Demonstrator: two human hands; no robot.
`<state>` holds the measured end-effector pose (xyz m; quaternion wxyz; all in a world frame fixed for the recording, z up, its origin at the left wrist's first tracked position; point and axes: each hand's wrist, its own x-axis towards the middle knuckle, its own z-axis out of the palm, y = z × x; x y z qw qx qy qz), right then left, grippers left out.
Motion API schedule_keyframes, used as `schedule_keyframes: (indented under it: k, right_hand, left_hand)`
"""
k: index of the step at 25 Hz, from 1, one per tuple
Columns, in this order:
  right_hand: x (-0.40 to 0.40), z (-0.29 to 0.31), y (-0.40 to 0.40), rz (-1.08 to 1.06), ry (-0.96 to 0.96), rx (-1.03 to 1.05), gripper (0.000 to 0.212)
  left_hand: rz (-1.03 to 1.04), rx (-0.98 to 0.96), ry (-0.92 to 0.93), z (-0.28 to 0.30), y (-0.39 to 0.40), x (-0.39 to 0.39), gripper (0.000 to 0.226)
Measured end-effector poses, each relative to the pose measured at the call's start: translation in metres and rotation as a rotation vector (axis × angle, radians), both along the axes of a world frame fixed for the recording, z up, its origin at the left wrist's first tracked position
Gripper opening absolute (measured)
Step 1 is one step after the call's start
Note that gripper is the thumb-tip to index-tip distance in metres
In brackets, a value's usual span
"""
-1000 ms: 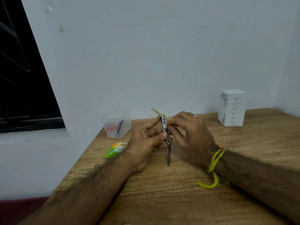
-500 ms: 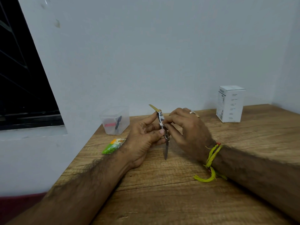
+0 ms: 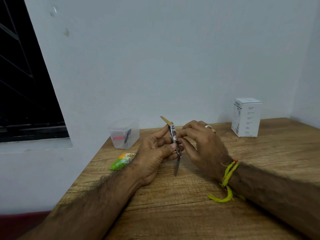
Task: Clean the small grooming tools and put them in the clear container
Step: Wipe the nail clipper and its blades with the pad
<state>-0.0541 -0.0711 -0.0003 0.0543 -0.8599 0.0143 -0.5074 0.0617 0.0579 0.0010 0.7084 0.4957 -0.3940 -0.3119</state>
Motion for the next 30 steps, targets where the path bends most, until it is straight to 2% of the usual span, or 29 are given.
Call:
schedule_keyframes:
  k: [3, 7, 10, 14, 23, 25, 28, 30]
  right_hand:
    - [0.001, 0.000, 0.000, 0.053, 0.021, 0.010, 0.008]
    - [0.000, 0.000, -0.001, 0.007, 0.016, -0.005, 0.008]
    - [0.000, 0.000, 0.000, 0.074, 0.031, 0.002, 0.009]
    - [0.000, 0.001, -0.001, 0.025, 0.012, 0.011, 0.007]
    - [0.000, 0.001, 0.000, 0.087, 0.023, 0.022, 0.009]
    - [0.000, 0.000, -0.002, 0.084, 0.039, 0.000, 0.011]
    - [0.000, 0.001, -0.001, 0.091, 0.045, 0.007, 0.010]
    - [-0.001, 0.000, -0.002, 0.114, 0.065, -0.019, 0.009]
  left_hand:
    - [0.006, 0.008, 0.006, 0.000, 0.000, 0.002, 0.064]
    - [-0.008, 0.006, 0.010, 0.000, -0.001, 0.002, 0.066]
    - [-0.013, 0.029, -0.007, 0.000, -0.001, 0.002, 0.068]
    - [-0.012, 0.024, -0.025, 0.002, 0.000, 0.002, 0.068]
    - [-0.048, 0.033, -0.004, 0.003, 0.003, 0.003, 0.066]
    - [-0.053, 0.026, 0.040, 0.004, 0.004, 0.000, 0.061]
    - [-0.029, 0.021, 0.075, 0.010, 0.006, -0.002, 0.034]
    - [0.013, 0.023, 0.082, 0.012, 0.006, -0.004, 0.029]
